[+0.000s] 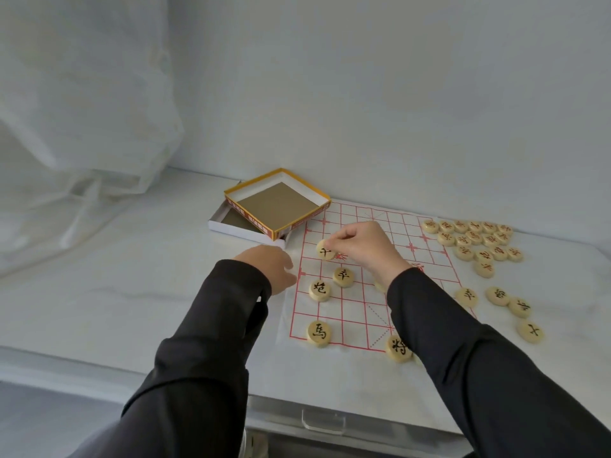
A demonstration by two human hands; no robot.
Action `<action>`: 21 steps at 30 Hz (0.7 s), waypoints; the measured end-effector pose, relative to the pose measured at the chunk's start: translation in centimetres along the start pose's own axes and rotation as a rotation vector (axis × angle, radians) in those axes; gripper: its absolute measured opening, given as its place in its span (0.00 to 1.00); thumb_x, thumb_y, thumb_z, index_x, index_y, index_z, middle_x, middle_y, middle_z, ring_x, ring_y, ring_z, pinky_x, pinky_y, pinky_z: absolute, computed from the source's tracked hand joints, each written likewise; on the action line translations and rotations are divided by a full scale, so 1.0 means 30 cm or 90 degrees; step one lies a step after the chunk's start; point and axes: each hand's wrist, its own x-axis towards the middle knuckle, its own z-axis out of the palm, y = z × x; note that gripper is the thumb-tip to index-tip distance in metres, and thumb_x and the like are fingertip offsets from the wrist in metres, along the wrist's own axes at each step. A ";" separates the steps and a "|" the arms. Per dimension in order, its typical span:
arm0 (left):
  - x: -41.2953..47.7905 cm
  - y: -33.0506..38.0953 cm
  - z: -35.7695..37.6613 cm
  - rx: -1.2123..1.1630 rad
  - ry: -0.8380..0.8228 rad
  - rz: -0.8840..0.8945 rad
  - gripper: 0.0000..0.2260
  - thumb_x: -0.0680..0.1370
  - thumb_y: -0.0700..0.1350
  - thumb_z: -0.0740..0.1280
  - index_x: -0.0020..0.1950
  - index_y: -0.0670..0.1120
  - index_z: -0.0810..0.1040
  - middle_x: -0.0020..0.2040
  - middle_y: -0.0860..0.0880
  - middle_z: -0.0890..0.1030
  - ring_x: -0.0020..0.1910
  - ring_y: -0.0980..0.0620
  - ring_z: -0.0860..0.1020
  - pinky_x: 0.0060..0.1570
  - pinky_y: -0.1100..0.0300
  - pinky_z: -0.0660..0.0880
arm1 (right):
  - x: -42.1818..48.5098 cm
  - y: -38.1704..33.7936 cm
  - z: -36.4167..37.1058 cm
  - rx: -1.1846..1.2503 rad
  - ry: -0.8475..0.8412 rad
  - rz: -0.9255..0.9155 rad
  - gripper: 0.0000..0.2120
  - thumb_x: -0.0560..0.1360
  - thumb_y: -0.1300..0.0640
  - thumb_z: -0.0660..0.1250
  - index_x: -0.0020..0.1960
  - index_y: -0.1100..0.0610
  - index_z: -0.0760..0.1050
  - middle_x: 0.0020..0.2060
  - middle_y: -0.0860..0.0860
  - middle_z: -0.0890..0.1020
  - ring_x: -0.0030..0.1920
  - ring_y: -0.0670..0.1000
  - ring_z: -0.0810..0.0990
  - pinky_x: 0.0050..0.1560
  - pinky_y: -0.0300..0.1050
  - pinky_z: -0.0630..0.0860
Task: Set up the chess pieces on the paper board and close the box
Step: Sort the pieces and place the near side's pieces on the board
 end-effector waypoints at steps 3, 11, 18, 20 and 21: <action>0.003 0.005 -0.001 0.007 -0.024 -0.009 0.19 0.80 0.50 0.60 0.69 0.46 0.70 0.68 0.47 0.71 0.67 0.49 0.68 0.67 0.58 0.62 | 0.021 -0.049 0.040 -0.062 -0.063 0.005 0.08 0.70 0.57 0.73 0.47 0.61 0.83 0.46 0.54 0.83 0.49 0.48 0.78 0.49 0.40 0.74; 0.040 -0.026 0.000 0.027 -0.032 -0.097 0.19 0.80 0.42 0.60 0.70 0.42 0.66 0.66 0.44 0.71 0.65 0.46 0.70 0.66 0.57 0.64 | 0.078 -0.024 0.119 -0.212 -0.109 0.072 0.18 0.69 0.53 0.74 0.53 0.64 0.79 0.47 0.57 0.83 0.49 0.54 0.80 0.51 0.47 0.77; 0.031 -0.031 0.004 -0.003 -0.015 -0.089 0.17 0.80 0.43 0.60 0.69 0.43 0.68 0.66 0.44 0.71 0.65 0.47 0.70 0.66 0.58 0.64 | 0.113 -0.007 0.162 -0.363 -0.097 0.070 0.12 0.69 0.50 0.71 0.38 0.55 0.71 0.30 0.50 0.72 0.38 0.52 0.75 0.42 0.45 0.73; 0.031 -0.030 0.007 -0.010 -0.010 -0.085 0.17 0.80 0.43 0.60 0.69 0.44 0.68 0.66 0.45 0.72 0.65 0.47 0.70 0.66 0.58 0.64 | 0.115 -0.009 0.164 -0.396 -0.102 0.064 0.12 0.70 0.50 0.70 0.38 0.55 0.70 0.31 0.50 0.72 0.40 0.53 0.75 0.44 0.46 0.73; 0.032 -0.030 0.007 -0.014 -0.007 -0.083 0.17 0.80 0.43 0.60 0.69 0.44 0.68 0.66 0.45 0.72 0.65 0.47 0.70 0.66 0.58 0.64 | 0.115 -0.010 0.164 -0.406 -0.103 0.058 0.13 0.70 0.50 0.70 0.36 0.54 0.68 0.31 0.50 0.72 0.40 0.52 0.75 0.43 0.46 0.72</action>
